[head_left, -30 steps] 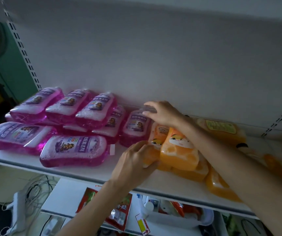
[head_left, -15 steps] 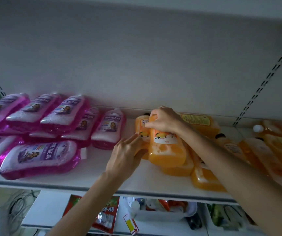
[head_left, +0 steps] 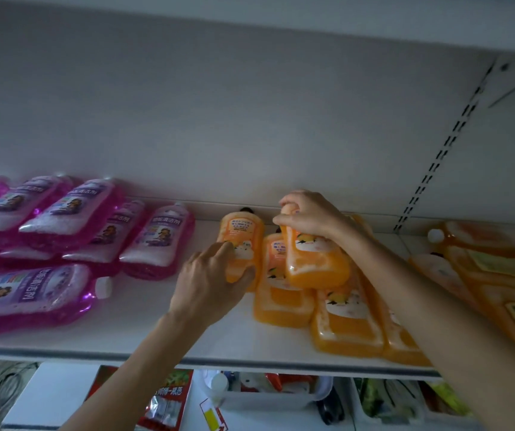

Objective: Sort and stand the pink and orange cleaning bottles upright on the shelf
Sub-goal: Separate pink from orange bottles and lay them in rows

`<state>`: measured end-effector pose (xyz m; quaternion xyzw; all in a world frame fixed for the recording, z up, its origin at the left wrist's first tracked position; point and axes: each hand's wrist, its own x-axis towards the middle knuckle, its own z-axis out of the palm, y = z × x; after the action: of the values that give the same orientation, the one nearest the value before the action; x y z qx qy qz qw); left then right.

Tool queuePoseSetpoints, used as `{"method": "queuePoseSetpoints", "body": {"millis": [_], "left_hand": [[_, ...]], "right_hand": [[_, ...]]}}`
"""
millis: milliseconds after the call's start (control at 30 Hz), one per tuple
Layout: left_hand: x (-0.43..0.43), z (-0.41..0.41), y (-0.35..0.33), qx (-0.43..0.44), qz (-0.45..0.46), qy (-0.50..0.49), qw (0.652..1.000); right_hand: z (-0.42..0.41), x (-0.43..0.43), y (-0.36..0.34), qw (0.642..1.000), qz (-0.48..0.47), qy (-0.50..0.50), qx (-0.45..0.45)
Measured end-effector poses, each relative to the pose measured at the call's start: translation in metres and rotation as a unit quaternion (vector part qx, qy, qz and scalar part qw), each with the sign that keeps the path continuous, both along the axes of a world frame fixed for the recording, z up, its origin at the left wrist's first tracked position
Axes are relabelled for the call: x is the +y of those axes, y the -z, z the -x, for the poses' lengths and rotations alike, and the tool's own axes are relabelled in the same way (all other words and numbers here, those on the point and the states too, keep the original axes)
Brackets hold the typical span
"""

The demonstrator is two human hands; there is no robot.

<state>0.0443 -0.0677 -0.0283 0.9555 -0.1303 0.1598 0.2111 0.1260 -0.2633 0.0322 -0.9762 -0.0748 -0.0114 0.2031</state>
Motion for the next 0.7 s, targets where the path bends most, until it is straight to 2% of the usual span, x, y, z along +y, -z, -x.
{"method": "queuePoseSetpoints", "body": {"millis": [67,133,233,333,433,500,567,633,700], "left_hand": [[-0.020,0.000,-0.005,-0.031,-0.021,-0.027,0.999],[-0.047,0.001,-0.012,-0.083,0.018,-0.015,0.996],[-0.093,0.006,-0.027,-0.146,0.095,0.080,0.981],[-0.143,0.017,-0.033,-0.169,0.092,0.199,0.961],[-0.188,0.023,-0.032,-0.098,0.062,0.251,0.961],[-0.214,0.020,-0.025,0.028,0.042,0.247,0.968],[-0.237,0.016,-0.020,0.129,-0.054,0.225,0.964],[-0.255,0.016,-0.016,0.132,-0.123,0.207,0.961],[-0.262,0.016,-0.011,0.116,-0.126,0.183,0.968]], "right_hand": [[0.006,-0.015,-0.004,0.999,-0.020,-0.010,-0.032],[0.015,-0.039,-0.008,0.998,-0.035,-0.012,-0.049],[0.030,-0.092,-0.011,0.998,-0.031,0.018,-0.055],[0.046,-0.147,-0.007,0.996,-0.013,0.070,-0.049],[0.062,-0.196,0.000,0.990,0.001,0.128,-0.066],[0.070,-0.224,0.006,0.984,0.015,0.164,-0.071],[0.078,-0.248,0.012,0.978,0.028,0.195,-0.069],[0.087,-0.264,0.018,0.978,0.025,0.194,-0.073],[0.097,-0.269,0.023,0.984,0.018,0.155,-0.082]]}}
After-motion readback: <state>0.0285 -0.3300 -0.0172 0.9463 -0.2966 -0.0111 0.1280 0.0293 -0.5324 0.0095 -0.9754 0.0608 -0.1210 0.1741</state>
